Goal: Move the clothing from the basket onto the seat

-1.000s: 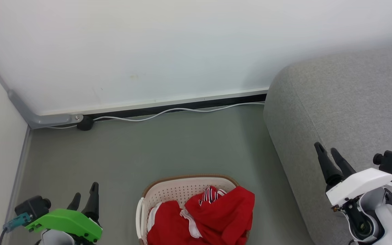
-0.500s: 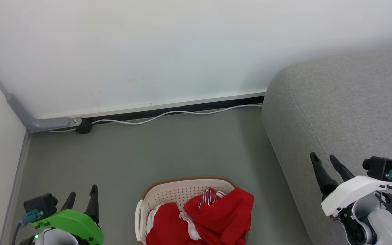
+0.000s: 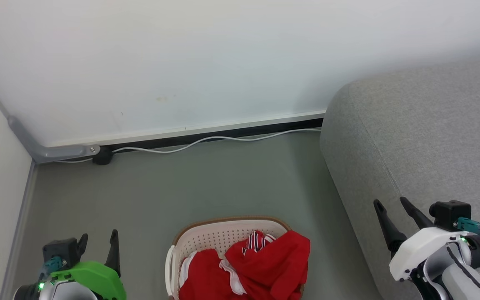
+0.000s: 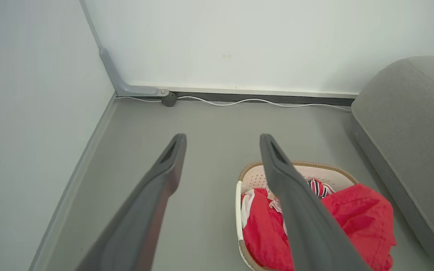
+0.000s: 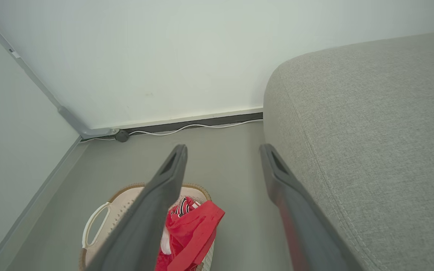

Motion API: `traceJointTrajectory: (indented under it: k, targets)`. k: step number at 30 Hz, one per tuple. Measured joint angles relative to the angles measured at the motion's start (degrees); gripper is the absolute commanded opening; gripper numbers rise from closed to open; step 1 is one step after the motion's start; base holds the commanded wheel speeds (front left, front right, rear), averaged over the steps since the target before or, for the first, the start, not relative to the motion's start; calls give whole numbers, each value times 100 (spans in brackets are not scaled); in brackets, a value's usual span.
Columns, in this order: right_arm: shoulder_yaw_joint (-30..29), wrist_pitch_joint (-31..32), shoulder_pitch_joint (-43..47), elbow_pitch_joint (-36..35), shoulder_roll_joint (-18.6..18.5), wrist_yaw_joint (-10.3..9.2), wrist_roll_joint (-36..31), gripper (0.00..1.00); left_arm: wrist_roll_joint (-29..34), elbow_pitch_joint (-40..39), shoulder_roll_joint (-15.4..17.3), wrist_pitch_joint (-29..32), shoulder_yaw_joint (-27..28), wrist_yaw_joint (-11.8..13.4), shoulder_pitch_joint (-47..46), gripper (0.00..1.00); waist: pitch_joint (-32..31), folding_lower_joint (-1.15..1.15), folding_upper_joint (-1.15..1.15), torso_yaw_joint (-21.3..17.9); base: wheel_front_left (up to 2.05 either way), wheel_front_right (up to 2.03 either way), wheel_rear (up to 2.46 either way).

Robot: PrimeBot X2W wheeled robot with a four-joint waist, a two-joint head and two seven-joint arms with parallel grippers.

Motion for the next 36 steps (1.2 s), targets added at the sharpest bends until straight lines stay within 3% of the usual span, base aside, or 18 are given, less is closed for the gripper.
traceJointTrajectory:
  k: [20, 36]
  targets:
    - [519, -454, -90, 320, -209, -56, -1223, 100, 1330, 186, 189, -353, -335, 232, -77, 100, -42, 0, 0, 14, 0, 0, 0]
    - [359, -555, -142, 438, -192, -105, -1156, 100, 1336, 165, 189, -353, -145, 232, -77, 100, 32, 0, 0, -41, 0, 0, 0]
